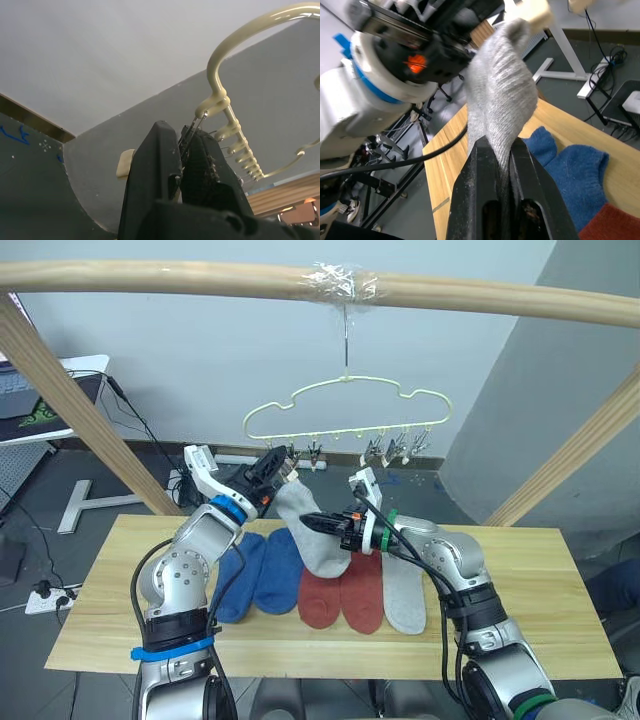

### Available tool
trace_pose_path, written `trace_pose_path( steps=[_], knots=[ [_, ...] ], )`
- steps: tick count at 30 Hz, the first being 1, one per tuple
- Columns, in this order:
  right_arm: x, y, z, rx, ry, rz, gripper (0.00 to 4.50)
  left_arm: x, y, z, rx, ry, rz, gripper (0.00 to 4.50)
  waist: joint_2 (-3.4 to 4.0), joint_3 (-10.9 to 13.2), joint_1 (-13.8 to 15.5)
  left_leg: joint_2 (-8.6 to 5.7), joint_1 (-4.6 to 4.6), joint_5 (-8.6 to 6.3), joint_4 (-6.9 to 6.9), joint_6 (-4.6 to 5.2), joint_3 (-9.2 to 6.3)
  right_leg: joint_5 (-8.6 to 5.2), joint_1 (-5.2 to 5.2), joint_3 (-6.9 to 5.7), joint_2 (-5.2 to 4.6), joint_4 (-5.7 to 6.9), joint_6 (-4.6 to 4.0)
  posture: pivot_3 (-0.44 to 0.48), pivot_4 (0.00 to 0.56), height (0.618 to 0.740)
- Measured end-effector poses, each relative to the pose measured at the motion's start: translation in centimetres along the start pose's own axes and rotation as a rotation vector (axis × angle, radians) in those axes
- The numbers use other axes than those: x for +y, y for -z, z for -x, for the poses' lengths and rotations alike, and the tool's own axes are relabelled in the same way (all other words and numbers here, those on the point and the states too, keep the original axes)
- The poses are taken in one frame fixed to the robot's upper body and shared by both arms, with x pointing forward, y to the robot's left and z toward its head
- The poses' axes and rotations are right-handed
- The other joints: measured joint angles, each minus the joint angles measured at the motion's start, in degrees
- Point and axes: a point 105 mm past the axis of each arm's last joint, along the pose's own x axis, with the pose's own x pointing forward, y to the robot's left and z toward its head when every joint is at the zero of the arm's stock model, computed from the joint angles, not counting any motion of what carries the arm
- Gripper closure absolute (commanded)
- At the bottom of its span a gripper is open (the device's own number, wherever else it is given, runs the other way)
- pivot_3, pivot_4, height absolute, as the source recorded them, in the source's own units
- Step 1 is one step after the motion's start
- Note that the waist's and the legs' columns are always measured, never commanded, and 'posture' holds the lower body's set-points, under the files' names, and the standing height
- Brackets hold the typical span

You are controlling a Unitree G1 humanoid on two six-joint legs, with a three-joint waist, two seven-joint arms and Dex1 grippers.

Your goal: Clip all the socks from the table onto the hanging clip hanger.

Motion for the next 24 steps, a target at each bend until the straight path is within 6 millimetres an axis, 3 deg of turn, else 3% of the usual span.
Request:
trace_pose_path(
  steps=[4,24],
  knots=[
    [0.25,-0.74,-0.43,-0.02,-0.007,0.012,4.48,-0.1,0.06,-0.03,0.002,0.004,0.013,4.34,0.0,0.0,0.2,0.0,-0.01,0.0,0.0,-0.01,-0.01,0.0,0.0,-0.01,0.0,-0.01,0.0,0.212,0.169,0.74],
    [-0.21,-0.85,0.27,-0.074,-0.025,-0.135,4.48,-0.24,-0.29,-0.21,-0.005,0.006,0.021,4.34,0.03,0.0,0.2,0.0,-0.05,0.0,-0.01,0.0,-0.06,0.0,0.0,-0.07,0.0,-0.02,0.0,0.212,0.156,0.74]
  ],
)
